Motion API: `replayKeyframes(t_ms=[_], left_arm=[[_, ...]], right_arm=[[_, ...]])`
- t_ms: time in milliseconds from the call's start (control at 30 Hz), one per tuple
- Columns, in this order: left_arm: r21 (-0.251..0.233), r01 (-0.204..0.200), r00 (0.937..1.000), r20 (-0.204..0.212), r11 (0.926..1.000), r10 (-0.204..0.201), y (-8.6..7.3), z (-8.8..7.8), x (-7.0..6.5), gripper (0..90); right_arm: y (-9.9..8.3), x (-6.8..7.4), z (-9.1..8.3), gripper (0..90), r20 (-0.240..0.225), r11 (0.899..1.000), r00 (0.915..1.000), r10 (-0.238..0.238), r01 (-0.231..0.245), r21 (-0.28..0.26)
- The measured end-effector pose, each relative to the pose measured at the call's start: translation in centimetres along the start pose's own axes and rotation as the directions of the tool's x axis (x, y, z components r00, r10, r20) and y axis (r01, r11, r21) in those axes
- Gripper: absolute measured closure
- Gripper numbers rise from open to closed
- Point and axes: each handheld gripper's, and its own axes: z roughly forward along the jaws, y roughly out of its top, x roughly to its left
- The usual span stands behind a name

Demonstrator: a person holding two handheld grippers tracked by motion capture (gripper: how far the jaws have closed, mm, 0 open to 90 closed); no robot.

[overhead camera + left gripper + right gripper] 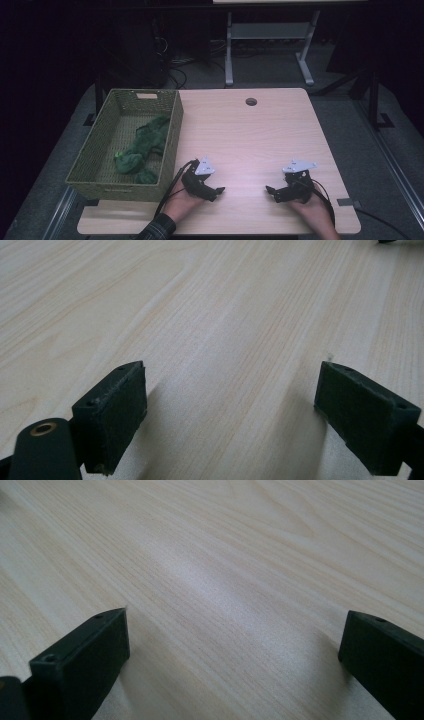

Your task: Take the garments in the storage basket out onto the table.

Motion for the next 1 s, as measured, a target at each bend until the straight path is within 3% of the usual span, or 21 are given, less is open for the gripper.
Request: replayKeyframes(t_ms=[500, 767, 1000], left_arm=[[0.0, -0.007, 1.0, 0.006, 1.0, 0.007, 0.13, 0.1, 0.06, 12.8], [-0.007, 0.028, 0.9994, 0.023, 0.9996, -0.027, 0.35, -0.19, 0.5, 12.8], [-0.018, 0.017, 0.9997, 0.02, 0.9997, -0.016, 0.62, -0.56, 0.61, 12.8]], right_arm=[[0.0, 0.0, 0.0, 0.0, 0.0, 1.0, 1.0, 0.0, 0.0, 0.0], [0.0, -0.01, 0.0, 0.0, 0.0, 1.0, 1.0, -0.001, 0.001, 0.0], [0.01, 0.0, 0.0, 0.0, 0.001, 1.0, 1.0, 0.001, -0.001, 0.001]])
